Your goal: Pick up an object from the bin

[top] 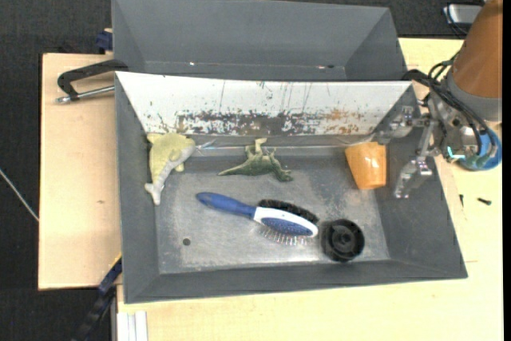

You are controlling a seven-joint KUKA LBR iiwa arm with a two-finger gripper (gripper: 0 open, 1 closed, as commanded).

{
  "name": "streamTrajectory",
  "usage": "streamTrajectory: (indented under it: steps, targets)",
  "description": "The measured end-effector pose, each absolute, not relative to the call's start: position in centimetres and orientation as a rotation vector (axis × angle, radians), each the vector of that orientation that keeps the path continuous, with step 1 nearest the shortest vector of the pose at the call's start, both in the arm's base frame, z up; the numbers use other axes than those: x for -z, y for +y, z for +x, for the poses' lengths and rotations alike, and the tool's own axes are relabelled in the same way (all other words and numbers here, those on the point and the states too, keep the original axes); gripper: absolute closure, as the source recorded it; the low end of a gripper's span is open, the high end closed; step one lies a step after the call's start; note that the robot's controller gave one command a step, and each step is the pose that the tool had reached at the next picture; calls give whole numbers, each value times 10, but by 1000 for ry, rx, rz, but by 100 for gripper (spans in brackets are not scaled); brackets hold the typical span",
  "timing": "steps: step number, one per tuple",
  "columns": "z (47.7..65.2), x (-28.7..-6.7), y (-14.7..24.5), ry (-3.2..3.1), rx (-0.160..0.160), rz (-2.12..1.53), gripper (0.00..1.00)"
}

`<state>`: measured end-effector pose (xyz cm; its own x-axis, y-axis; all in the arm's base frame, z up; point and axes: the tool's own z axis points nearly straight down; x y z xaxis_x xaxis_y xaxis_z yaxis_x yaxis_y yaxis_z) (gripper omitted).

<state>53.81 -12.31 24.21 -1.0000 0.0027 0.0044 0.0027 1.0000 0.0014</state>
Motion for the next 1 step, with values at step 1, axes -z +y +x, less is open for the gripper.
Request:
streamTrajectory:
  steps: [1]
  targets:
    - [494,-73,-99,-3130,0,246,0]
